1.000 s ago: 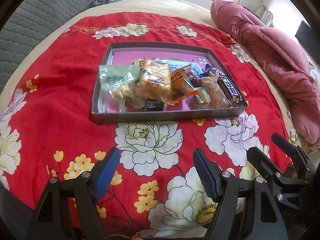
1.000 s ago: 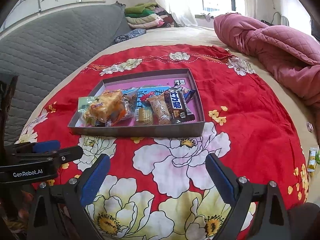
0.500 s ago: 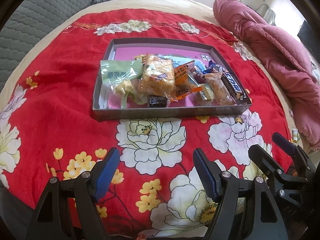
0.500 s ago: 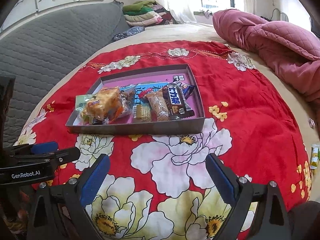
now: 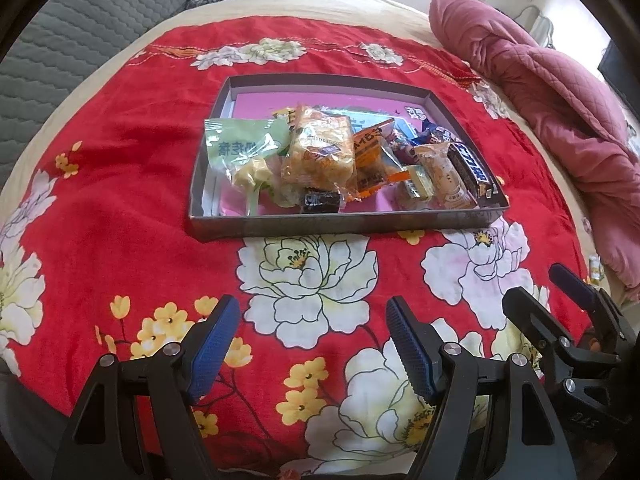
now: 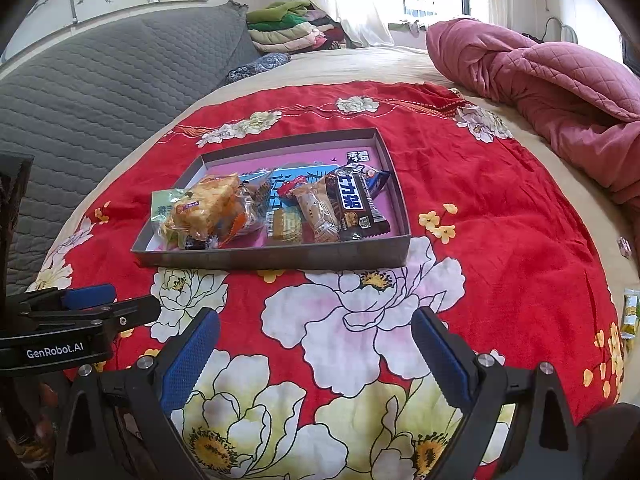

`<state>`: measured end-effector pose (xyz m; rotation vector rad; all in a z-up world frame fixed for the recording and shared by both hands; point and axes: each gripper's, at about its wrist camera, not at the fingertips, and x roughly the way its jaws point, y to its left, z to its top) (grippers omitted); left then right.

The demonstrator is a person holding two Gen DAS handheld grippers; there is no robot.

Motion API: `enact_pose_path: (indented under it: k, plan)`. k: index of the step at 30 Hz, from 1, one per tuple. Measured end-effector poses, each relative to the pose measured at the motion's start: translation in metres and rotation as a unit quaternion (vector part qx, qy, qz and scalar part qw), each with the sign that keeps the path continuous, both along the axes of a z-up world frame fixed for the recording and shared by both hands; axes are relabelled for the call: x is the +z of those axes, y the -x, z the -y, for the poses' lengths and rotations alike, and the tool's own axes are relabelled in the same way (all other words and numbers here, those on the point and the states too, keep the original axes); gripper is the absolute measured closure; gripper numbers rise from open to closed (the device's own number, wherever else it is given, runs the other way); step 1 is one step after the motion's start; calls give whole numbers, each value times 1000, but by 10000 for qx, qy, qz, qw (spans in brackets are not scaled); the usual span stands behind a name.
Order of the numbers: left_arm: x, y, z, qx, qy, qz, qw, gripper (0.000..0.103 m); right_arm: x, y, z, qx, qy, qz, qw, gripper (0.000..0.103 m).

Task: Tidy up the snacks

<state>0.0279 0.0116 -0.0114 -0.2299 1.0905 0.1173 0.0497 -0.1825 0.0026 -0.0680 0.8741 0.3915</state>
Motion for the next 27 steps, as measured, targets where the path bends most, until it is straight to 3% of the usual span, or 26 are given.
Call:
enact_pose_path:
  k: [27]
  plan:
    - [-2, -2, -2, 86, -114, -80, 9999, 26, 0, 0, -1, 7, -10, -3, 10000, 6]
